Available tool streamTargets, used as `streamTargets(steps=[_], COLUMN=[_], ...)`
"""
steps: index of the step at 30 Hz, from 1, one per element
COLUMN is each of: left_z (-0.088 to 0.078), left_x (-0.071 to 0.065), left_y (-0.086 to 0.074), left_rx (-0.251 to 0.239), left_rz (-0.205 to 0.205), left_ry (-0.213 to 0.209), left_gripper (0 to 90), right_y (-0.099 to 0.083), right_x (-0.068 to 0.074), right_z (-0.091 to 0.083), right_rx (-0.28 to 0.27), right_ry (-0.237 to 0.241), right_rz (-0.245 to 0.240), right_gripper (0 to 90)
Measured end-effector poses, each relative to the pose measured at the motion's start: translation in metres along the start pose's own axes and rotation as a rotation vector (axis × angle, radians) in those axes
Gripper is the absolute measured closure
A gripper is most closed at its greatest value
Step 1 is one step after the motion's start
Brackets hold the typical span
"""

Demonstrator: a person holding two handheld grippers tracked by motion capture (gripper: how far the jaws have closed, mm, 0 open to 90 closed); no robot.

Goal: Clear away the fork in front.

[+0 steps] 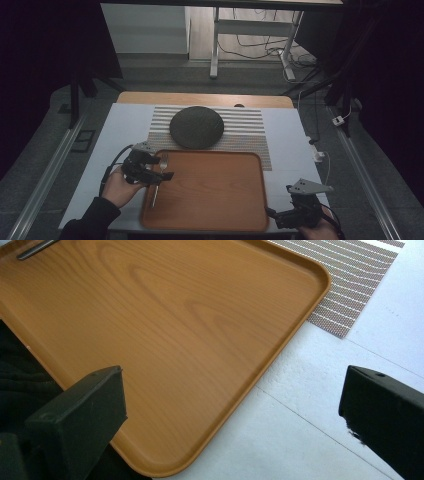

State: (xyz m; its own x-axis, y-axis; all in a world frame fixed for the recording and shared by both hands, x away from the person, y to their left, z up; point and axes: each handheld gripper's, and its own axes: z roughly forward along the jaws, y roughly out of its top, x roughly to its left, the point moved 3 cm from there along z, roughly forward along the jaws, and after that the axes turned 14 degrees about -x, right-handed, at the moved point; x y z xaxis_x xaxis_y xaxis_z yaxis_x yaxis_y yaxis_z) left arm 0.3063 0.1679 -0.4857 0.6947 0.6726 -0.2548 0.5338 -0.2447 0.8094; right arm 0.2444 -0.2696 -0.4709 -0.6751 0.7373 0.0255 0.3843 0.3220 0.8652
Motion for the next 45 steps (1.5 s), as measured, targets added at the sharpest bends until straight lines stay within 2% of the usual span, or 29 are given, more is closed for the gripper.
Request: streamTargets(steps=[9, 18, 33, 45], left_z=[-0.03, -0.053, -0.09, -0.115], left_x=[-0.005, -0.006, -0.006, -0.004], left_y=[-0.013, -0.029, -0.055, -0.079], left_rx=[-0.057, -0.094, -0.156, -0.183], left_rz=[-0.034, -0.045, -0.089, -0.132], left_ry=[0.003, 0.023, 0.065, 0.102], left_gripper=[8.3, 3.7, 0.0, 0.0], right_y=[0.0, 0.0, 0.0, 0.0], right_x=[-0.001, -0.001, -0.001, -0.001], right_z=[0.0, 0.0, 0.0, 0.0], right_rx=[-0.005, -0.004, 0.0, 0.002], right_ry=[-0.007, -0.007, -0.006, -0.007], right_rz=[0.016, 0.017, 0.016, 0.017], right_gripper=[0.0, 0.0, 0.0, 0.0])
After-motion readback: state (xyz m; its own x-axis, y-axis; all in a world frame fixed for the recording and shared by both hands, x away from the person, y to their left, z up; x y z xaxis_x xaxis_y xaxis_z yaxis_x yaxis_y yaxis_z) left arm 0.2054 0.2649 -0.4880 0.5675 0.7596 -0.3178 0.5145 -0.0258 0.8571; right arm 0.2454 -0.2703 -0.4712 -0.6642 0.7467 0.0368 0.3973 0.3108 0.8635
